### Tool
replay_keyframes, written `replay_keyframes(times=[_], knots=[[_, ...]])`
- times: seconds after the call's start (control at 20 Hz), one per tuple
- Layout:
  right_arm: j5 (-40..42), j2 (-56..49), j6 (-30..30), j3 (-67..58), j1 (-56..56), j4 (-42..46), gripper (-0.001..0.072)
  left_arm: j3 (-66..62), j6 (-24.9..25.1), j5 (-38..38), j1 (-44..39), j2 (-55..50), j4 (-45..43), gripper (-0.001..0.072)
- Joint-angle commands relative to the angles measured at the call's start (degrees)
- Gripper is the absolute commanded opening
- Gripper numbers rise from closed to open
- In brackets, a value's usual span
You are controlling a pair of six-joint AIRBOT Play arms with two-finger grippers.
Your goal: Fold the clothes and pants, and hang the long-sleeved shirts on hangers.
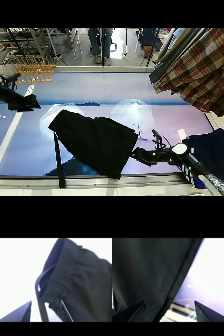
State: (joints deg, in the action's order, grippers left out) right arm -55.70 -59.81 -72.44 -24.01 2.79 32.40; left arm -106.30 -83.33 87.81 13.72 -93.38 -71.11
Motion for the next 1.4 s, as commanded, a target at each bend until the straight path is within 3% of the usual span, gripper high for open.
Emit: replay_keyframes(times=[0.0, 0.25, 0.35, 0.4, 0.45, 0.5, 0.6, 0.7, 0.8, 0.9, 1.0, 1.2, 1.35], knots=[[6.6, -3.4, 0.2, 3.4, 3.6, -6.0, 0.0698, 0.0, 3.1, -3.0, -4.0, 2.0, 2.2, 0.039], [14.3, -14.8, 5.3, -1.6, 17.4, -17.7, 0.0689, 0.1, 7.8, -2.9, -10.4, 1.8, 2.2, 0.039], [14.9, -21.6, 5.2, -7.1, 20.7, -18.7, 0.0606, 0.1, 8.1, -2.1, -12.0, 1.3, 2.4, 0.0386], [15.0, -24.5, 5.2, -10.1, 21.4, -18.6, 0.0451, 0.1, 9.5, -1.0, -12.8, 0.9, 3.8, 0.0314], [15.5, -26.6, 5.3, -13.2, 21.1, -18.1, 0.0156, 0.1, 10.7, 0.0, -13.4, 0.2, 6.1, 0.0253], [16.3, -26.9, 5.1, -15.9, 20.0, -15.5, 0.0041, 0.1, 11.9, 1.2, -14.0, -0.7, 8.9, 0.0251], [15.0, -25.6, -1.7, -21.8, 15.2, -2.7, 0.004, 0.1, 13.7, 1.9, -15.5, -2.9, 13.6, 0.0239], [11.1, -23.3, -11.9, -27.9, 9.2, 17.6, 0.0038, 0.1, 15.5, 1.5, -17.4, -6.0, 15.9, 0.0177], [5.8, -20.9, -17.2, -32.4, 3.3, 35.0, 0.0038, 0.1, 15.5, 1.5, -19.6, -10.1, 15.9, 0.0069], [2.3, -19.4, -15.7, -34.2, -2.1, 38.4, 0.0037, 0.1, 15.4, 1.5, -21.5, -15.0, 15.9, 0.0009], [0.4, -19.0, -13.2, -35.2, -4.5, 38.4, 0.0036, 0.1, 15.2, 1.2, -23.2, -19.7, 15.9, 0.0008], [-1.9, -19.0, -12.0, -41.6, -2.6, 38.4, 0.0036, 0.1, 14.1, -6.8, -26.3, -24.2, 15.9, 0.0007], [-1.9, -19.0, -12.1, -51.7, 2.6, 39.3, 0.0035, 0.1, 12.6, -7.9, -27.5, -25.6, 15.9, 0.0007]])
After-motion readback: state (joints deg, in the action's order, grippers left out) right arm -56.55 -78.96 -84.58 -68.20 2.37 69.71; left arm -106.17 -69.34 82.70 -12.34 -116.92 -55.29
